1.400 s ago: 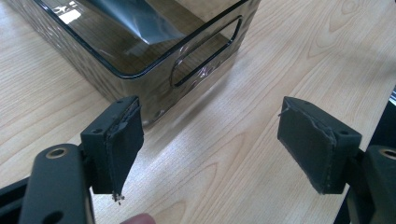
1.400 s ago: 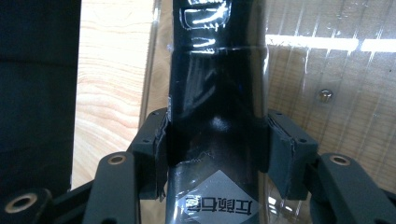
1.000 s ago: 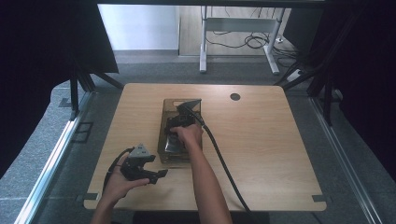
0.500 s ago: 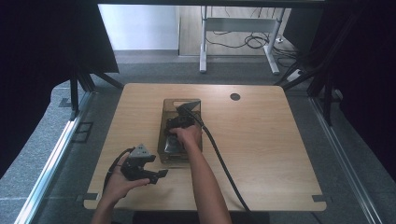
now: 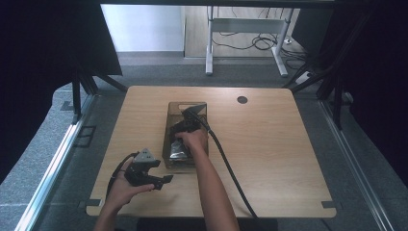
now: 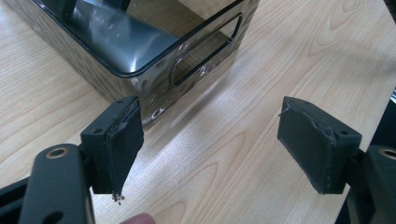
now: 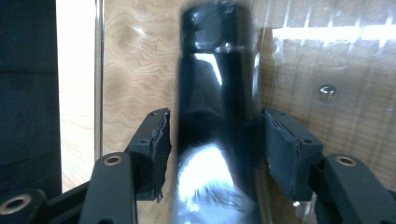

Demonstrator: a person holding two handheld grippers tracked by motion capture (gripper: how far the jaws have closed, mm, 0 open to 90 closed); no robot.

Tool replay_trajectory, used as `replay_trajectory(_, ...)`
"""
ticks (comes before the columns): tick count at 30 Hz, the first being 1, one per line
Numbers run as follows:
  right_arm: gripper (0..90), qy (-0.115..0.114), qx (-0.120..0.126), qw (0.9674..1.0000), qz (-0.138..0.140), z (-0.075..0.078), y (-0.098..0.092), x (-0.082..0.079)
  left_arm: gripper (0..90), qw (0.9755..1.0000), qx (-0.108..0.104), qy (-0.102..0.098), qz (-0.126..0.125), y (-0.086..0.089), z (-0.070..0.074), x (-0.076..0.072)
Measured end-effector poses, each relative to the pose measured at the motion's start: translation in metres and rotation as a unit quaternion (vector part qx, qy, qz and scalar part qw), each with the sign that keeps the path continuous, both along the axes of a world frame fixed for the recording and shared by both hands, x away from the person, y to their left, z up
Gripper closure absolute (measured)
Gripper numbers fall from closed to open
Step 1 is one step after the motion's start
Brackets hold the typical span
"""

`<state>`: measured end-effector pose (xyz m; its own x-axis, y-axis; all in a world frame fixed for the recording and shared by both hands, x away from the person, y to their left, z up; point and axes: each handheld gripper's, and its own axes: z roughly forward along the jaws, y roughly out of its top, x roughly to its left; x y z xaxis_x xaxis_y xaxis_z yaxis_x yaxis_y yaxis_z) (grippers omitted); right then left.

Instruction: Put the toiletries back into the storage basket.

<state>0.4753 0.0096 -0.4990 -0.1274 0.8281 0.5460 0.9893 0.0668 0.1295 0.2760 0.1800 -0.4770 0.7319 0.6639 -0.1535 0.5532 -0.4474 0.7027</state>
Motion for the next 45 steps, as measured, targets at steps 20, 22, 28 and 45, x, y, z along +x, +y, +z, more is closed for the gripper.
replay_trajectory(20,41.1,-0.044,-0.006,0.9987,0.025,0.038,-0.013,-0.006,22.6,1.0,0.001,0.0,0.0,0.0,0.0,0.0)
replay_trajectory(22,41.1,-0.063,-0.009,0.9973,0.037,0.043,-0.016,-0.007,22.6,1.0,0.002,0.0,0.001,0.0,0.0,0.0)
replay_trajectory(28,39.7,-0.113,-0.007,0.9903,0.08,0.056,-0.027,-0.013,22.6,1.0,0.002,-0.002,0.004,0.002,0.001,0.0)
replay_trajectory(45,37.3,-0.234,-0.009,0.9549,0.183,0.07,-0.087,-0.049,22.6,0.9999,0.005,-0.003,0.014,0.004,0.001,0.0)
